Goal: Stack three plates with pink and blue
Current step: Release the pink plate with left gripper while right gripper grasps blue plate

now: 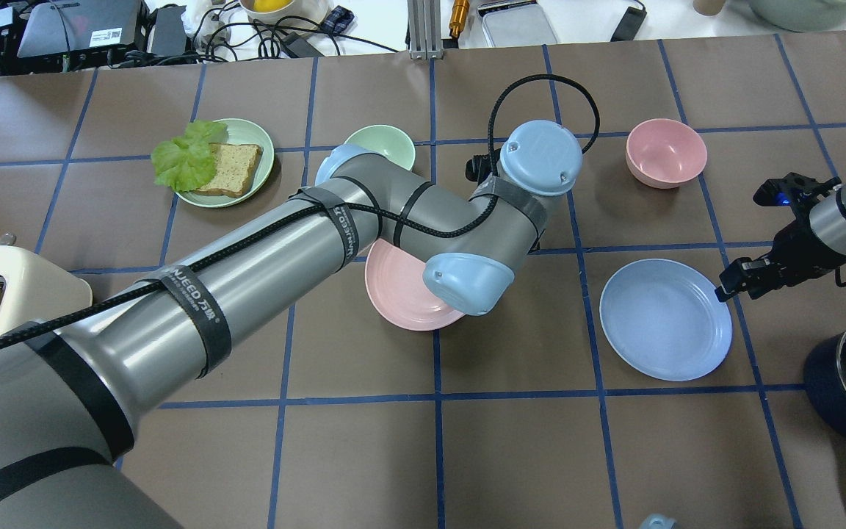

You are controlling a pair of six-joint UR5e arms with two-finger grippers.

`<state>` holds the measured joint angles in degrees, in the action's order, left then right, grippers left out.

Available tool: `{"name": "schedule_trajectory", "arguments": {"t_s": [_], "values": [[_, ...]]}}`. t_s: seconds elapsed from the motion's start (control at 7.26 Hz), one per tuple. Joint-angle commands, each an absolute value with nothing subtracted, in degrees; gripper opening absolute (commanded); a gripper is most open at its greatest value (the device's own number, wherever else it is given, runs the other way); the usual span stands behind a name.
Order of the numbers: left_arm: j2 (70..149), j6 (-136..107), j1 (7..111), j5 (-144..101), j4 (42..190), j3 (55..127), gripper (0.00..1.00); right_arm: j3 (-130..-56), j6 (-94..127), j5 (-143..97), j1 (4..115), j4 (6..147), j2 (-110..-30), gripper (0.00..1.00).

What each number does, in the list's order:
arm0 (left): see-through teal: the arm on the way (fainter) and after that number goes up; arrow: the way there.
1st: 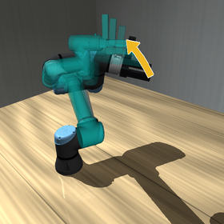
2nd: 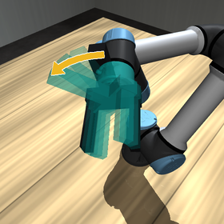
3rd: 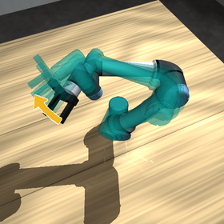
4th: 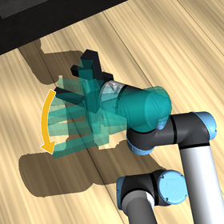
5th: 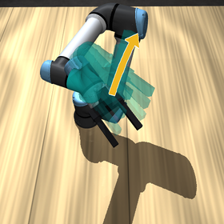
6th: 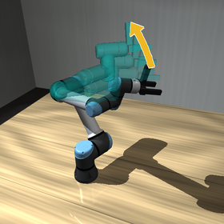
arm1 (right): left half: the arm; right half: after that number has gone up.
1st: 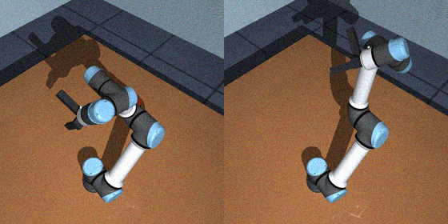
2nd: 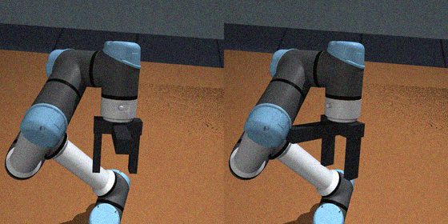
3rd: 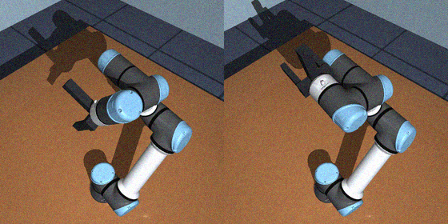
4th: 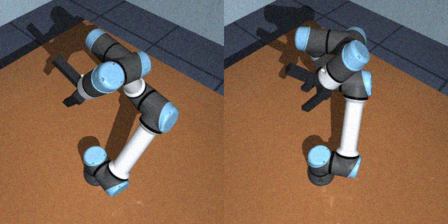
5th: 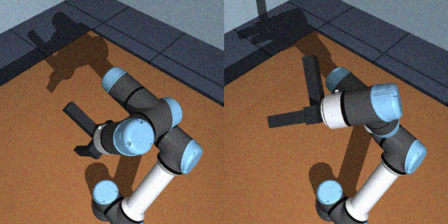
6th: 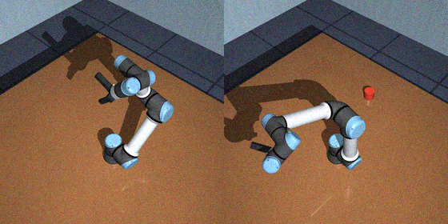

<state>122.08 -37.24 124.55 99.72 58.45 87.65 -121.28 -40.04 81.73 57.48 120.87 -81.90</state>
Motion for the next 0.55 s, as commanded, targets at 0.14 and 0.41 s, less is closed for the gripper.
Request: {"name": "schedule_trajectory", "arguments": {"t_s": [0.14,0.41], "values": [[123.31,-37.27,124.63,100.46,58.18,87.1,0.05,-121.38,-38.16,81.74,57.48,127.85,-77.53,0.62],[122.88,-37.35,124.63,100.28,57.22,86.84,1.0,-121.46,-35.34,82.35,57.48,127.27,-77.6,0.53]]}}
